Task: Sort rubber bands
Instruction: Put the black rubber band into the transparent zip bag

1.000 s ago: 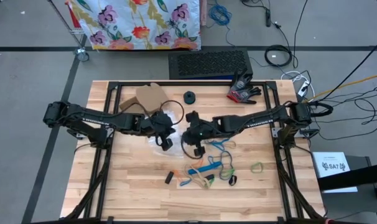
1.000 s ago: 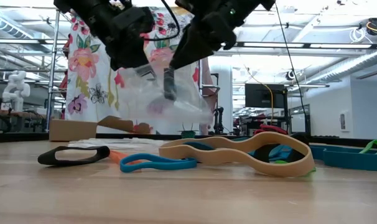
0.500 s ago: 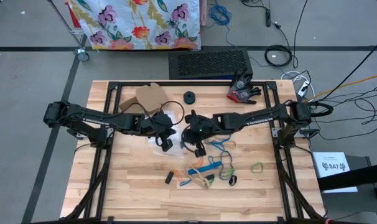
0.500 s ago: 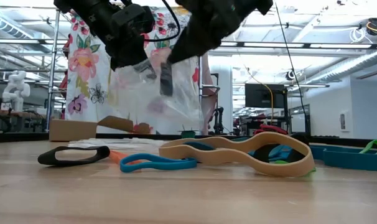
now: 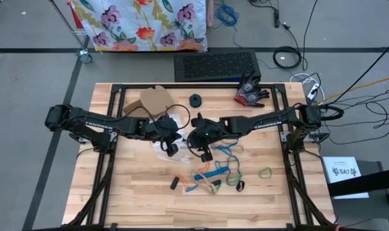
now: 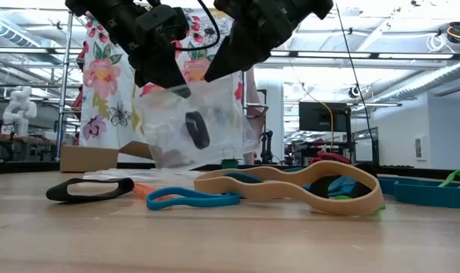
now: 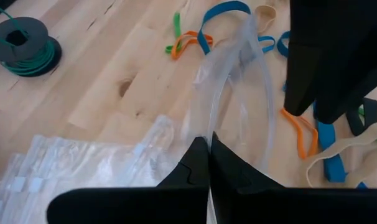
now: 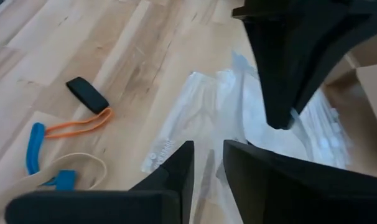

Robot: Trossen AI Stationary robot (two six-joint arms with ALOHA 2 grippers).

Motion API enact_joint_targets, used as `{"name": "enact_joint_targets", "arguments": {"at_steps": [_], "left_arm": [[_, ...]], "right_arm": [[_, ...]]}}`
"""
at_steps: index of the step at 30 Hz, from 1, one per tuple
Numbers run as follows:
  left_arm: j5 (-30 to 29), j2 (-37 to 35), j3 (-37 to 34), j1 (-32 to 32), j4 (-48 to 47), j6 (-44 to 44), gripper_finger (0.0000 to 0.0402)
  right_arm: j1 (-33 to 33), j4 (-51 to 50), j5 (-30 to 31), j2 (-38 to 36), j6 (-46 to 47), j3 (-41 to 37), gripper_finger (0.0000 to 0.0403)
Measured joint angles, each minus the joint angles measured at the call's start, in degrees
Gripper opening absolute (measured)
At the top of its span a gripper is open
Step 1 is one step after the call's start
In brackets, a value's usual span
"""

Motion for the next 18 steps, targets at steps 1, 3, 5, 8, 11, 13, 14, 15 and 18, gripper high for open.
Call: {"name": "enact_joint_targets", "arguments": {"at_steps": [1, 3, 5, 8, 11, 13, 14, 15, 18], "left_arm": [[0.0, 0.0, 0.0, 0.0, 0.0, 0.0, 0.0], [-0.3, 0.0, 0.0, 0.0, -0.3, 0.1, 0.0], [-1.4, 0.0, 0.0, 0.0, -1.0, 0.2, 0.0], [-2.8, 0.0, 0.0, 0.0, -3.1, 0.2, 0.0], [-3.1, 0.0, 0.0, 0.0, -3.9, 0.7, 0.0], [-3.1, 0.0, 0.0, -0.1, -3.9, 1.8, 0.0], [-3.2, 0.0, 0.0, -0.3, -4.1, 1.9, 0.0], [-3.2, 0.0, 0.0, -0.5, -4.6, 2.0, 0.0], [-3.8, 0.0, 0.0, -1.9, -6.2, 2.0, 0.0]], "right_arm": [[0.0, 0.0, 0.0, 0.0, 0.0, 0.0, 0.0077], [-0.1, -0.3, 0.0, -0.3, 0.0, 0.0, 0.0075], [0.1, -0.4, 0.0, -0.7, 0.1, 0.0, 0.0074], [0.9, -0.7, -0.2, -1.3, 1.4, 0.0, 0.0073], [1.8, -0.8, -0.3, -1.2, 2.6, 0.1, 0.0073], [2.3, -0.5, -0.3, -0.3, 2.7, 0.1, 0.0073], [2.5, -0.6, -0.2, 0.3, 2.8, 0.1, 0.0073], [2.7, 0.2, -0.1, 1.1, 3.1, 0.1, 0.0073], [3.5, 4.4, 0.2, 3.4, 5.2, 0.0, 0.0073]]}}
